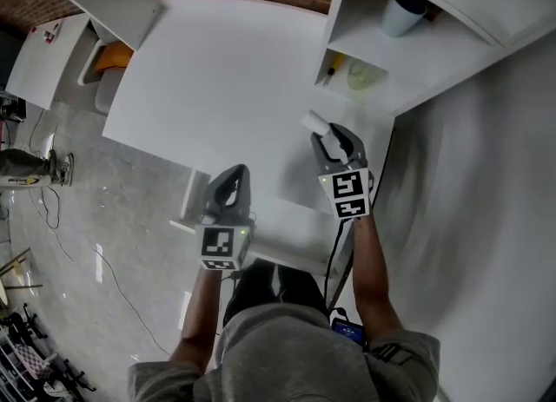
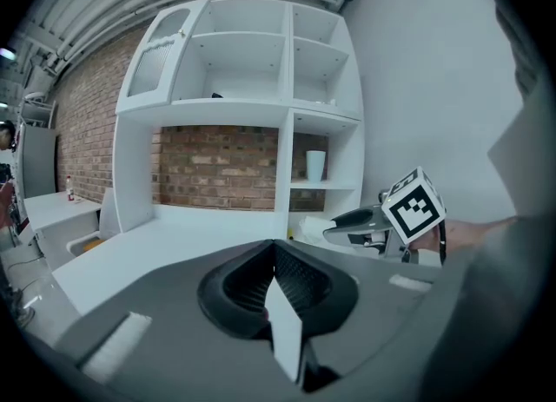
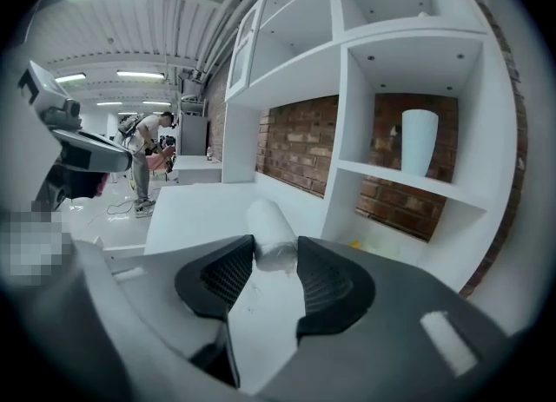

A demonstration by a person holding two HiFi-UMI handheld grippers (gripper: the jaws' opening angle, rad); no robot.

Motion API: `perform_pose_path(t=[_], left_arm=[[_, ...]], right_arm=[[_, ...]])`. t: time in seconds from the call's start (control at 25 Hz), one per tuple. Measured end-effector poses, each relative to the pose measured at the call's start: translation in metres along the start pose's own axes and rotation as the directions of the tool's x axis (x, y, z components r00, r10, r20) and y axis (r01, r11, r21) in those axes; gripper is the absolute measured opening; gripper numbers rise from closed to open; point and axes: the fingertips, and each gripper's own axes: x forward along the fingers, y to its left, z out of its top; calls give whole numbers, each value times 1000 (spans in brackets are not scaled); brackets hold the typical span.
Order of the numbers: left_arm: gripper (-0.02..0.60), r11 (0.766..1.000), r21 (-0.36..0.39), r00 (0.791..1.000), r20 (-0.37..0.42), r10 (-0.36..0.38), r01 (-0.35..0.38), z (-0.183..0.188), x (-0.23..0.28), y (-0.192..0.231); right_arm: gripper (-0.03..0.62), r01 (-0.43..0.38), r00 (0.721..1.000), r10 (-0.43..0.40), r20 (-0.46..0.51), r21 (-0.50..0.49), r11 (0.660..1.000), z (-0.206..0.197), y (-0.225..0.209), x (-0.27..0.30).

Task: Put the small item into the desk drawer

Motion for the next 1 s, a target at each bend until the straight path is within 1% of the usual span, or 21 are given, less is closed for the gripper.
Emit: perform_pose_path(t=[0.2, 0.32, 0.72, 1.0], left_arm=[[12, 1000, 4, 1000, 18, 4, -4, 10, -29, 6], [12, 1000, 5, 1000, 22, 10, -10, 10, -47, 13], [12, 998, -21, 998, 29, 56, -56, -6, -103, 45], [12, 993, -51, 994, 27, 105, -104, -22, -139, 76]], right_arm=[[164, -21, 999, 22, 29, -14, 1000, 15, 38, -26], [164, -36, 999, 37, 36, -29, 999, 18, 64, -38], [164, -91, 994, 93, 53, -40, 995, 30, 145, -61], [164, -149, 986, 153, 64, -65, 987, 40, 203, -65]])
